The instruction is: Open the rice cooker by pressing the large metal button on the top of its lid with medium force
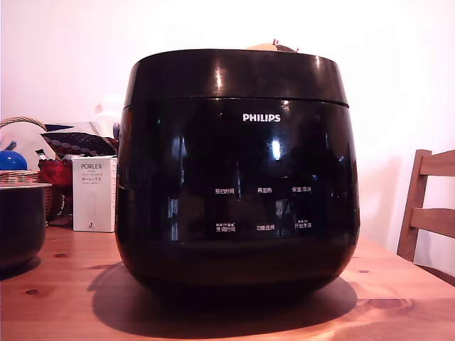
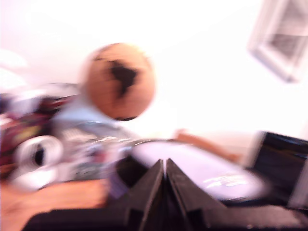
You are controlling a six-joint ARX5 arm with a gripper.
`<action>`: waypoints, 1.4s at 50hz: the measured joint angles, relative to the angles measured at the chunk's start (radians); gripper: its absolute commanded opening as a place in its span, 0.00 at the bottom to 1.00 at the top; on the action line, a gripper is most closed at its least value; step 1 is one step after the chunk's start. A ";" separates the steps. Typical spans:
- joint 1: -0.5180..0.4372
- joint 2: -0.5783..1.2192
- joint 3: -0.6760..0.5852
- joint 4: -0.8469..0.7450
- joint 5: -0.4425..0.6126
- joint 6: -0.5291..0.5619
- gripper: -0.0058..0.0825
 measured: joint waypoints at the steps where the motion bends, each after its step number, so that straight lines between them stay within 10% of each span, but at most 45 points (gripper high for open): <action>1: -0.008 0.006 0.019 -0.007 0.013 0.000 0.04; 30: -0.283 0.544 0.358 0.040 0.059 0.188 0.04; 70: -0.738 1.114 0.608 0.150 -0.338 0.483 0.04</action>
